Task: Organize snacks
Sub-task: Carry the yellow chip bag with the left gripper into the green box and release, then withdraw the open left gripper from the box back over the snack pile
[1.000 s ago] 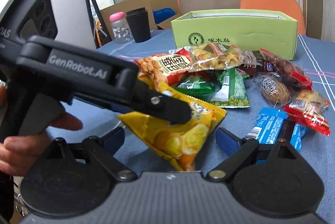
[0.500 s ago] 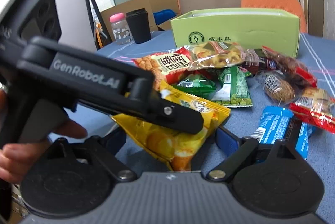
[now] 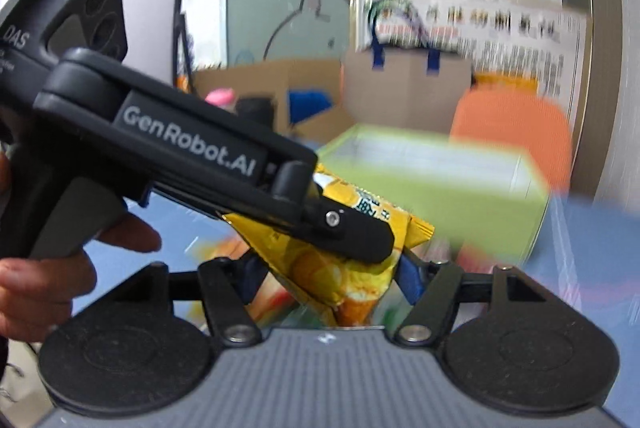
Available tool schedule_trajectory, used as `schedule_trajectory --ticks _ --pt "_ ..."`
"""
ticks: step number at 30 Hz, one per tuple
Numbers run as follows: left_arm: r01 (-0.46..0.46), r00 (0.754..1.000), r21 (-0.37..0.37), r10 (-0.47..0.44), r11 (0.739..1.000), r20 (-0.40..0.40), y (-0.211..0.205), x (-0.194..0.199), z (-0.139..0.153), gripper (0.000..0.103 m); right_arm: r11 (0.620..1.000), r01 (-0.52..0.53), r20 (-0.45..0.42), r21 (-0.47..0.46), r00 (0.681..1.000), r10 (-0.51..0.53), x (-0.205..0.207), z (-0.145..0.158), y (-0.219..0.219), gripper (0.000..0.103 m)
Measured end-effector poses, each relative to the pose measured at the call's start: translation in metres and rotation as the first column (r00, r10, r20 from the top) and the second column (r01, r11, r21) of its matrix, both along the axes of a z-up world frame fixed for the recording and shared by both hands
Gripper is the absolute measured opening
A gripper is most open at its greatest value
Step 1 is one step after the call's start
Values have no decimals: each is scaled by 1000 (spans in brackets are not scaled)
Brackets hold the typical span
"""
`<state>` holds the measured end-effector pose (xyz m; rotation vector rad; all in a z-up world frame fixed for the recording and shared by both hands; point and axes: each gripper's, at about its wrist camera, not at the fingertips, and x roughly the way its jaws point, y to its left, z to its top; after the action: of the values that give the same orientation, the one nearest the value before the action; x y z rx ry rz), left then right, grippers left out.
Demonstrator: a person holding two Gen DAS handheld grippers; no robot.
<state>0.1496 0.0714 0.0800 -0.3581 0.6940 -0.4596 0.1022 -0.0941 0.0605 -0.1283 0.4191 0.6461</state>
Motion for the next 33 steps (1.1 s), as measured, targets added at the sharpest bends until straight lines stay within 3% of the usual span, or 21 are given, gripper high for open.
schedule_trajectory --ticks 5,11,14,17,25,30,33 --pt "-31 999 17 31 999 24 -6 100 23 38 1000 27 34 -16 999 -26 104 25 0 68" --pt "-57 998 12 57 998 -33 -7 185 -7 39 997 36 -40 -71 998 -39 201 12 1 69" --pt "-82 995 25 83 996 -50 -4 206 -22 56 995 45 -91 -94 994 -54 231 -2 -2 71" --pt "-106 994 23 107 994 -39 5 205 -28 63 994 44 -107 -96 993 -54 235 -10 -15 82" --pt "-163 986 13 163 987 -24 13 194 -19 68 998 65 -39 -23 997 -66 185 -11 -59 92" --pt "-81 996 12 81 997 -27 -14 185 -13 69 972 185 -34 146 983 -182 168 -12 -113 93" --pt "1 998 24 0 1000 -55 -48 190 -17 67 929 327 -63 172 945 -321 179 -25 -140 93"
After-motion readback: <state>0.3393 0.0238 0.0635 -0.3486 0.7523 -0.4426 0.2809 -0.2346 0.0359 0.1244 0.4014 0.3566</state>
